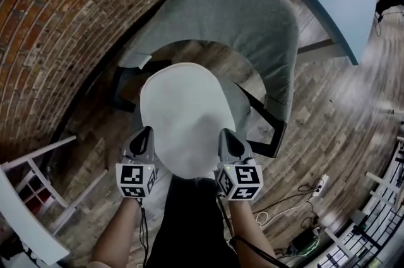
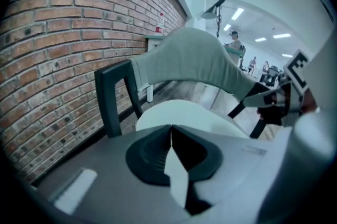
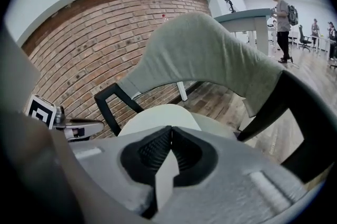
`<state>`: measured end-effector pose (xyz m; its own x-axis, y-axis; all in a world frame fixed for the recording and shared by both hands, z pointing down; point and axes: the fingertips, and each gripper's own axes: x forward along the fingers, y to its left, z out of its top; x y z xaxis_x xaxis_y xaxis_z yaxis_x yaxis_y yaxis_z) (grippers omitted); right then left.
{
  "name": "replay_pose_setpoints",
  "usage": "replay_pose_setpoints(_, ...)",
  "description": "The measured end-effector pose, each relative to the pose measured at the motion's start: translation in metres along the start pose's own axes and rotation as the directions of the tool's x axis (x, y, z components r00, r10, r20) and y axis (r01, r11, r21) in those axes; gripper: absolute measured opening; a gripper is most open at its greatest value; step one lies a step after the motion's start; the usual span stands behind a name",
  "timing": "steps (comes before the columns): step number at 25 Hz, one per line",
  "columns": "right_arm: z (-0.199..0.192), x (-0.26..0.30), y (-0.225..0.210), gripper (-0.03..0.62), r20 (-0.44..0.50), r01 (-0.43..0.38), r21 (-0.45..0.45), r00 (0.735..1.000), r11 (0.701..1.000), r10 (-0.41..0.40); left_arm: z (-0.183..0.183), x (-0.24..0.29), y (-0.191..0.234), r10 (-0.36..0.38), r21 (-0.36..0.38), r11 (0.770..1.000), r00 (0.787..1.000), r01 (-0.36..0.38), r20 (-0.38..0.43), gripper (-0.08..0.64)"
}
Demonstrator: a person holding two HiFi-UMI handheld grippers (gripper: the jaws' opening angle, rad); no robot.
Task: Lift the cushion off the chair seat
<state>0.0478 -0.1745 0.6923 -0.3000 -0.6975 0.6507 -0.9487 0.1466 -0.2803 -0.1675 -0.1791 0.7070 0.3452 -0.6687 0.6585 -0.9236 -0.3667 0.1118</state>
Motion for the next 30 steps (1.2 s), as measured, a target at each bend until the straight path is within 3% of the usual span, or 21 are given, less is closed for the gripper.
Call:
replay_pose_setpoints(4, -0.008, 0.016, 0.001, 0.006, -0.032, -0.011, -0.031, 0.999, 0.999, 0.010, -0.008, 0.016, 0.003, -0.001, -0.004, 1.000, 1.000, 0.001, -0.011, -0.008)
replay_pose_setpoints(5, -0.011, 0.018, 0.000, 0.049, -0.040, -0.015, -0.031, 0.999, 0.999, 0.014, -0.010, 0.019, 0.003, -0.001, -0.006, 1.000, 1.000, 0.000, -0.014, -0.008)
replay_pose_setpoints(10, -0.022, 0.026, -0.006, 0.106, -0.081, -0.013, -0.026, 0.997, 1.000, 0.010, -0.022, 0.030, 0.008, 0.008, -0.019, 1.000, 0.999, -0.009, -0.046, -0.002)
replay_pose_setpoints(21, -0.063, 0.041, -0.028, 0.354, -0.159, 0.042, 0.017, 0.986, 0.999, -0.039, -0.050, 0.048, 0.020, -0.009, -0.106, 0.994, 0.994, -0.002, -0.108, 0.214)
replay_pose_setpoints(27, -0.079, 0.049, -0.038, 0.442, -0.210, 0.070, 0.001, 0.975, 0.998, -0.069, -0.061, 0.057, 0.023, -0.024, -0.162, 0.987, 0.991, 0.003, -0.130, 0.288)
replay_pose_setpoints(30, -0.084, 0.052, -0.040, 0.453, -0.220, 0.080, -0.002, 0.972, 0.997, -0.078, -0.066, 0.059, 0.023, -0.033, -0.170, 0.985, 0.990, 0.009, -0.137, 0.322)
